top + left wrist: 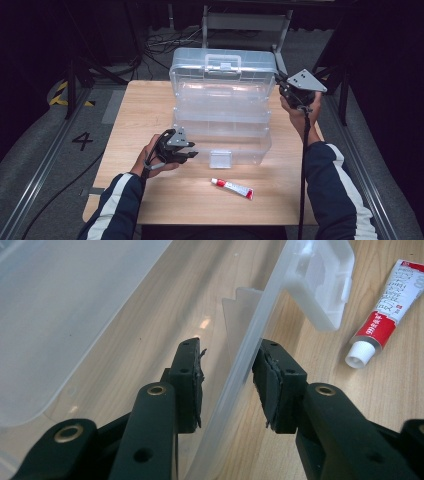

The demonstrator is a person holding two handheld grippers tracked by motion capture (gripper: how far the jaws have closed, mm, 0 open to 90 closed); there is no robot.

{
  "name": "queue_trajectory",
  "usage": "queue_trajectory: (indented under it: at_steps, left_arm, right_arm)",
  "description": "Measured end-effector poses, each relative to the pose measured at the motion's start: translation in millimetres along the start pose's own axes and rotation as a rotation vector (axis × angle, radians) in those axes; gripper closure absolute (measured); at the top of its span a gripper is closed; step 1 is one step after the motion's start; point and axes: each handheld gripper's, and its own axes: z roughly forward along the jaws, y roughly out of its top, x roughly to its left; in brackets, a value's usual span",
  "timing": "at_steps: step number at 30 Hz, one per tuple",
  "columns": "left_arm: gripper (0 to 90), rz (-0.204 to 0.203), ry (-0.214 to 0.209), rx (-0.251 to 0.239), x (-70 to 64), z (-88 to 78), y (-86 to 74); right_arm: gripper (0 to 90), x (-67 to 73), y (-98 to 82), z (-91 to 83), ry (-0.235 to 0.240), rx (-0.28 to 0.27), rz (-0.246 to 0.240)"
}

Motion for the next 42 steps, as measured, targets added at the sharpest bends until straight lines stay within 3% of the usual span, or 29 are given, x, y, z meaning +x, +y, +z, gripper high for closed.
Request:
queue_trajectory:
  at_steps: [5, 19, 25, 30, 42]
  left_arm:
    - [69.9, 0.016, -0.009, -0.005, -1.0, -1.4, 2.9]
    - [73.9, 0.069, -0.014, 0.018, 0.3, -4.4, 4.4]
    - [75.4, 0.09, -0.022, 0.013, 1.2, -4.8, 3.7]
    - [76.1, 0.098, -0.03, 0.014, 1.5, -5.7, 2.9]
    - [77.0, 0.105, -0.039, 0.012, 1.7, -8.2, 0.6]
  right_arm:
    - [84.5, -3.3, 1.4, 3.7, 0.008, 0.008, 0.011]
    - [84.8, -11.0, 7.9, 17.0, 0.021, 0.052, 0.041]
    - [85.0, -14.0, 9.9, 26.1, 0.019, 0.068, 0.077]
    - [85.0, -15.5, 12.5, 30.7, 0.028, 0.084, 0.081]
    - [85.2, -22.0, 13.9, 44.7, 0.04, 0.116, 0.14]
